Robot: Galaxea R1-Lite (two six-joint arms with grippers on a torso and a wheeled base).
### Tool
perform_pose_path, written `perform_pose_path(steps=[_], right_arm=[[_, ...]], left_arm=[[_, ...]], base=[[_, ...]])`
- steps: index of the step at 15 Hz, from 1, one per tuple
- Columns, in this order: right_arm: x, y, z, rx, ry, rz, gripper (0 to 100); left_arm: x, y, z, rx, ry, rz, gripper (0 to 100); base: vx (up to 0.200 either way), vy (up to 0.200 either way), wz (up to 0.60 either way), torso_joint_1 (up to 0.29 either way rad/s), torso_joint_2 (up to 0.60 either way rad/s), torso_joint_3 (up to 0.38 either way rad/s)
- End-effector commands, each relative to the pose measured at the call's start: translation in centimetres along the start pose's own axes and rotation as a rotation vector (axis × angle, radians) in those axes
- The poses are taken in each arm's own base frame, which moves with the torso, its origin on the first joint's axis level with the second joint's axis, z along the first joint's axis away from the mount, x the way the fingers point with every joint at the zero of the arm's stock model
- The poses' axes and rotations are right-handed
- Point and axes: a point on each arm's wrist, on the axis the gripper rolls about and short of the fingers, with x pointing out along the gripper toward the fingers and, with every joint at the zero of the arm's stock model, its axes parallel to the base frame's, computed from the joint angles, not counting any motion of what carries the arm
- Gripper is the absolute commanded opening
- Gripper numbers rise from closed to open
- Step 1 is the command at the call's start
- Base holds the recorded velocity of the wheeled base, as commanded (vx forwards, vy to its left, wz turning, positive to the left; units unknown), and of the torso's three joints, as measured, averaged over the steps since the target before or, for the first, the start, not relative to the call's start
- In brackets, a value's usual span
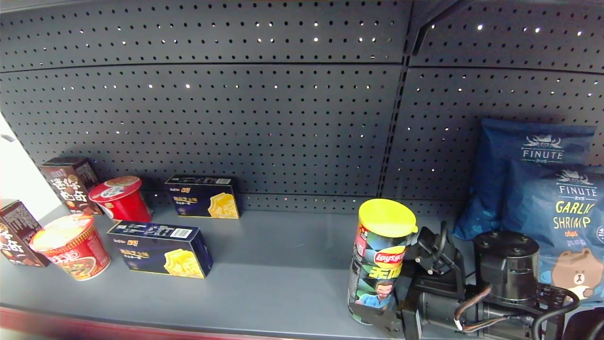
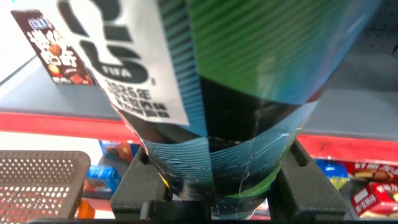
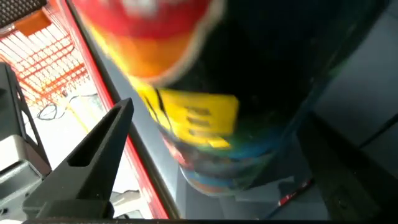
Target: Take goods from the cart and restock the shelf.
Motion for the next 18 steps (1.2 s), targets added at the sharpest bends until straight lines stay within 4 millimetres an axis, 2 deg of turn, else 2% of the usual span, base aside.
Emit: perform_pose_path(steps=[1, 18], right_arm=[[-0.5, 0.1, 0.1, -0.001, -0.008, -0.002, 100], [-0.6, 2.0, 0.1, -0.025, -0.006, 0.062, 100]], left_arm=[[-0.2, 0.0, 0.0, -0.002, -0.013, 0.0, 0], [-0.2, 0.0, -0.3, -0.001, -0.009, 0.004, 0]], base=[[0.0, 0.0, 0.0, 0.0, 0.0, 0.0], [0.0, 0.0, 0.0, 0.0, 0.0, 0.0]])
